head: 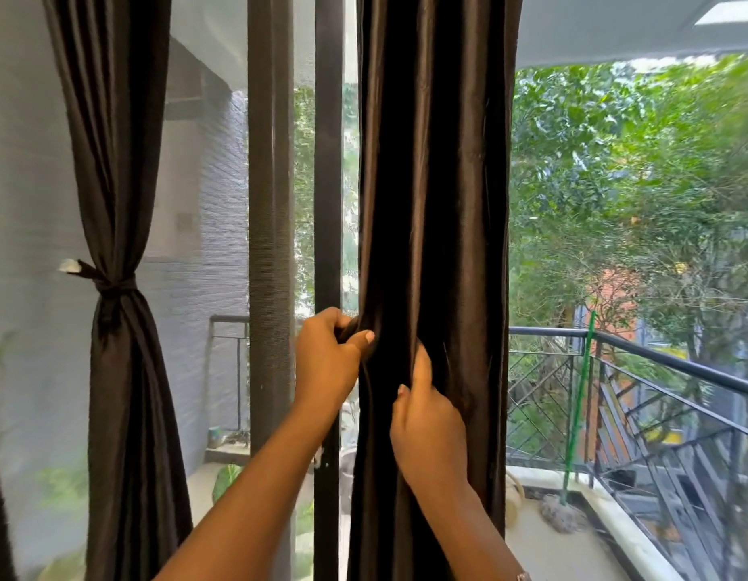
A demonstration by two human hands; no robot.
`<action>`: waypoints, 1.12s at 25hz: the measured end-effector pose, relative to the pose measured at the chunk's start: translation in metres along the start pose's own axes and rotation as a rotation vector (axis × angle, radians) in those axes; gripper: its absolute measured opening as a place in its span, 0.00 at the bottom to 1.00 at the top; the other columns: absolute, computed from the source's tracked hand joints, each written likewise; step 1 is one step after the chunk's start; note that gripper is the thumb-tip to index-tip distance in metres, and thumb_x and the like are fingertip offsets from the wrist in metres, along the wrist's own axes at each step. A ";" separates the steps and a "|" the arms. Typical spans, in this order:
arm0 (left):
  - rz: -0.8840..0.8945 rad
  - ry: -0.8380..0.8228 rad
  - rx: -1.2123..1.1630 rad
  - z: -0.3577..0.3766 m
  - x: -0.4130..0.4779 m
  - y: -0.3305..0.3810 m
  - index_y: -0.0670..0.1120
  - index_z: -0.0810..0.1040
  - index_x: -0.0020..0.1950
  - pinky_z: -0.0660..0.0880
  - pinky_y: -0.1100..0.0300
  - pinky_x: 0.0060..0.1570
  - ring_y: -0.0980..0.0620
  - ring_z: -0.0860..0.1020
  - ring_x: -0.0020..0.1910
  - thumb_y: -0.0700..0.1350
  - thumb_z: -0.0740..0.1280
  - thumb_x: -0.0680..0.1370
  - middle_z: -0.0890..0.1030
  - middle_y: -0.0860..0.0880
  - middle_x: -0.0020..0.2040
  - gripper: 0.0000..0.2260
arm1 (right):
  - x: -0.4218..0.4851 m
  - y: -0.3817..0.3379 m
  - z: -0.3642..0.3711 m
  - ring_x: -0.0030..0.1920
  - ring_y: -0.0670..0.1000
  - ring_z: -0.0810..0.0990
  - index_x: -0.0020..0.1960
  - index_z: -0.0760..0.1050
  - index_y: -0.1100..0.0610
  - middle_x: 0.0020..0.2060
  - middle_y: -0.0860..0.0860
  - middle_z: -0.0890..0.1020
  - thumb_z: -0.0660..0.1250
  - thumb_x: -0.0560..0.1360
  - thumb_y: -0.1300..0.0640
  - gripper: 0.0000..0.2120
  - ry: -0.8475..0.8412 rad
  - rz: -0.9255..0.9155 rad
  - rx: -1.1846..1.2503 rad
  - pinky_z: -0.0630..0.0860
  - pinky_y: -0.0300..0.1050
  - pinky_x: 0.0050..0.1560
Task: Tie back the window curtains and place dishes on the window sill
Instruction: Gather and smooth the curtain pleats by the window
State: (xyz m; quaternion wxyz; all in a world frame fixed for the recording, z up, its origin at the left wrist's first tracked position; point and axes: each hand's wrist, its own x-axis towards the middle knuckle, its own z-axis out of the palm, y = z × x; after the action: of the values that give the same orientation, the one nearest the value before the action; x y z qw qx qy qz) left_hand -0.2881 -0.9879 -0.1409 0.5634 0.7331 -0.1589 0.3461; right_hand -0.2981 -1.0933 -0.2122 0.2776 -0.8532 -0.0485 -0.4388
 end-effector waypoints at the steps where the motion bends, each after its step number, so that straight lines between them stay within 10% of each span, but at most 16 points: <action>1: -0.002 -0.012 -0.022 0.003 0.000 0.000 0.37 0.72 0.37 0.71 0.54 0.35 0.49 0.72 0.31 0.37 0.70 0.72 0.75 0.41 0.33 0.08 | 0.002 0.000 0.001 0.39 0.53 0.78 0.76 0.43 0.51 0.42 0.53 0.80 0.53 0.79 0.56 0.29 -0.010 -0.007 -0.058 0.65 0.41 0.34; 10: 0.091 0.008 -0.053 0.022 -0.005 -0.008 0.44 0.81 0.45 0.74 0.70 0.39 0.59 0.78 0.38 0.34 0.68 0.73 0.80 0.54 0.36 0.06 | 0.007 -0.001 0.015 0.44 0.52 0.78 0.65 0.22 0.47 0.48 0.52 0.77 0.51 0.79 0.59 0.36 -0.104 -0.053 -0.175 0.67 0.42 0.38; 15: 0.133 0.026 -0.030 0.030 -0.011 -0.005 0.38 0.76 0.39 0.72 0.63 0.35 0.50 0.76 0.35 0.43 0.68 0.74 0.78 0.45 0.35 0.08 | 0.009 0.001 0.014 0.49 0.54 0.78 0.74 0.56 0.53 0.53 0.53 0.78 0.54 0.78 0.59 0.25 -0.125 -0.093 -0.158 0.75 0.45 0.48; 20: 0.133 0.081 0.077 0.031 -0.009 -0.001 0.39 0.72 0.37 0.66 0.69 0.30 0.55 0.69 0.30 0.41 0.67 0.75 0.71 0.50 0.31 0.09 | 0.001 -0.001 0.006 0.48 0.54 0.78 0.75 0.40 0.51 0.51 0.53 0.78 0.56 0.78 0.59 0.33 -0.087 -0.135 -0.111 0.75 0.47 0.46; 24: 0.122 0.058 0.077 0.030 -0.010 0.002 0.40 0.73 0.37 0.67 0.66 0.31 0.55 0.70 0.30 0.41 0.66 0.75 0.72 0.49 0.31 0.08 | -0.009 0.009 -0.006 0.45 0.54 0.78 0.65 0.71 0.61 0.46 0.54 0.78 0.57 0.76 0.54 0.20 0.344 -0.166 0.037 0.76 0.45 0.42; 28: 0.108 0.062 0.070 0.027 -0.011 0.002 0.44 0.70 0.34 0.66 0.73 0.28 0.58 0.69 0.28 0.41 0.66 0.75 0.71 0.52 0.29 0.11 | 0.005 0.025 -0.018 0.57 0.56 0.72 0.63 0.71 0.61 0.56 0.59 0.73 0.63 0.75 0.59 0.18 0.481 0.000 0.117 0.74 0.47 0.53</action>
State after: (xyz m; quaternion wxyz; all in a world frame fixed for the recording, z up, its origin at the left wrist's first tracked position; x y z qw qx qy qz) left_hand -0.2882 -1.0158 -0.1511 0.5227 0.7315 -0.1685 0.4041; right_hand -0.3002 -1.1245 -0.2109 0.3304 -0.7065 -0.0062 -0.6258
